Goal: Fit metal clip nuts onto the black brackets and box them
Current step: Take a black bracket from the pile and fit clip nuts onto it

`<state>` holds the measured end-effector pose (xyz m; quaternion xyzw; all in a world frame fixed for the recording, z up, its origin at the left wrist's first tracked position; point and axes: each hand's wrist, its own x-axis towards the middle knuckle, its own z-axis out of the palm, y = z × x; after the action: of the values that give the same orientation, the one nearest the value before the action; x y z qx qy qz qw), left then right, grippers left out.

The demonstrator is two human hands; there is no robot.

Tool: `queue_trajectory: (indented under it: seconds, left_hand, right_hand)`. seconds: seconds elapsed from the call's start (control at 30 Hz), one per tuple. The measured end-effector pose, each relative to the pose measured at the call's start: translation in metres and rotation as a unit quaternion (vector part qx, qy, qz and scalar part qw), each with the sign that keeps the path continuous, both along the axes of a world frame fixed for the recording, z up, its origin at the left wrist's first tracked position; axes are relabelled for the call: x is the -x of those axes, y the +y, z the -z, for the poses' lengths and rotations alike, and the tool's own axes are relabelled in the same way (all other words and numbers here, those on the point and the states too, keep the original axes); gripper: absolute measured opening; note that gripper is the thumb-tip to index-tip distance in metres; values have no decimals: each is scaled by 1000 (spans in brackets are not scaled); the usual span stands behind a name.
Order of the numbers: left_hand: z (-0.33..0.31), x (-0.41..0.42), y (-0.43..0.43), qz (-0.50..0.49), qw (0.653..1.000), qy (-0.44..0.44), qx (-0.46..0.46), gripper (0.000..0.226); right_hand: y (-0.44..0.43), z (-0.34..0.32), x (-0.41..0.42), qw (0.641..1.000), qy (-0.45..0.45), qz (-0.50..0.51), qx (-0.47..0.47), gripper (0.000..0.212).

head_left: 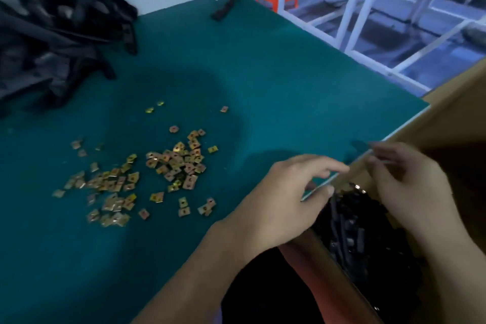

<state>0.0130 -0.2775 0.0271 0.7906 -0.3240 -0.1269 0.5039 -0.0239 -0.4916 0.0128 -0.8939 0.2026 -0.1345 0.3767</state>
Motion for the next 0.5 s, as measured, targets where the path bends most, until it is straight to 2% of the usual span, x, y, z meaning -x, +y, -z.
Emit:
queue_trajectory:
  seconds: [0.07,0.13,0.2,0.3,0.37,0.4,0.5]
  left_hand:
    - [-10,-13,39,-96,993,-49,53,28]
    - [-14,-29,88,-218,968,-104,73,26]
    - [-11,-44,145,-352,925,-132,51,25]
    - [-1,-58,230,-542,832,-118,-14,28]
    - [9,-62,278,-612,781,-99,-80,24]
    - [14,-64,297,-627,766,-90,-111,24]
    - [31,-74,332,-637,755,-65,-145,28]
  right_hand:
    - [45,-19,-34,995,-71,-77,0,19]
    - [91,-33,-68,981,-106,-160,-21,21]
    - [139,-40,-99,963,-98,-247,-35,26]
    - [213,-39,-140,929,-43,-368,-7,38]
    - [263,-35,-167,903,-10,-429,21,45]
    - [288,-31,-180,891,4,-452,39,47]
    - [361,-14,-213,869,38,-489,66,54]
